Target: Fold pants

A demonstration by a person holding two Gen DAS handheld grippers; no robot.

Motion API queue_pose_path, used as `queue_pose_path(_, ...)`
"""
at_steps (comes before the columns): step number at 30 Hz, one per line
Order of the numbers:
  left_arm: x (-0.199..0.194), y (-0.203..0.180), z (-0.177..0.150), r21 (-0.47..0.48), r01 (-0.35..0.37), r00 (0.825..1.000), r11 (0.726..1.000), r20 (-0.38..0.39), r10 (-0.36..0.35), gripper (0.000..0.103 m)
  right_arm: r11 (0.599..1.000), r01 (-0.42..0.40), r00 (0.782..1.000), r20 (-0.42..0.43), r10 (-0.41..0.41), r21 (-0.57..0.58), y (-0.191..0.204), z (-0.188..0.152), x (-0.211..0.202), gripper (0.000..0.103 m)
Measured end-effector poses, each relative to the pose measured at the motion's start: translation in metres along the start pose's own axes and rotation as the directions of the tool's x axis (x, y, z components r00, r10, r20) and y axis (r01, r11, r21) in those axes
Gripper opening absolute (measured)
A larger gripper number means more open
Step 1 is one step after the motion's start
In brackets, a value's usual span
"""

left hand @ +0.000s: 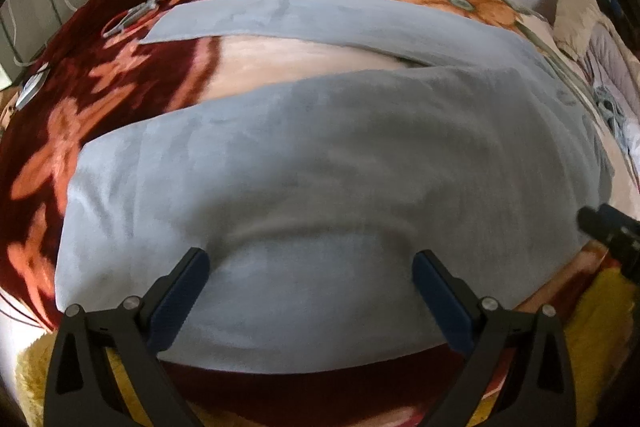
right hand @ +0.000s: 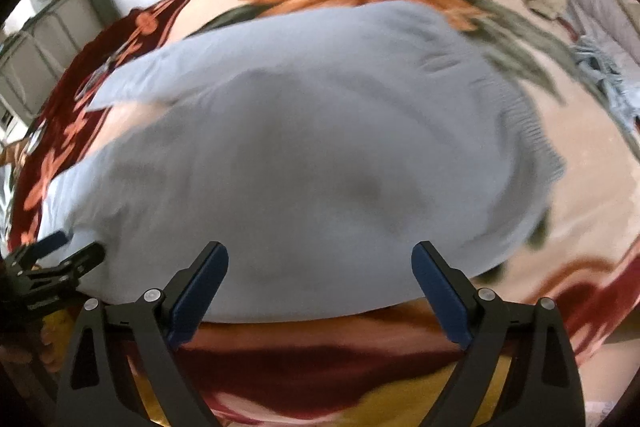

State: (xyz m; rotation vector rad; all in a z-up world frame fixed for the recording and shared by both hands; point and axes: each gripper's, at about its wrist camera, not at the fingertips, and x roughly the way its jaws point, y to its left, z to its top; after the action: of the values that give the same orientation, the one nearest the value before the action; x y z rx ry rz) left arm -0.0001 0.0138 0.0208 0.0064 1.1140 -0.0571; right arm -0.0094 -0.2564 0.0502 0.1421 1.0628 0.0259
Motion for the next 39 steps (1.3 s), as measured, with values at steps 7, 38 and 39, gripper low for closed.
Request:
queue_pose_path(7,-0.013,0.005,0.002,-0.007,0.010,1.000,1.000,-0.002,-0.010,0.103,0.991,0.057,0.998,-0.012,-0.056,0.121,-0.064,0.014,-0.013,0.095)
queue_pose_path(38,-0.019,-0.040,-0.014,0.148,0.156,0.984,0.977,-0.109,-0.141,0.103,0.968,0.070,0.994,-0.100,-0.047,0.239,-0.165,0.042,0.035,0.062)
queue_pose_path(39,-0.018,-0.045,-0.017,0.172,0.154,0.984,0.973,-0.114,-0.136,0.103,0.969,0.057,0.995,-0.097,-0.034,0.241,-0.165,0.043,0.035,0.058)
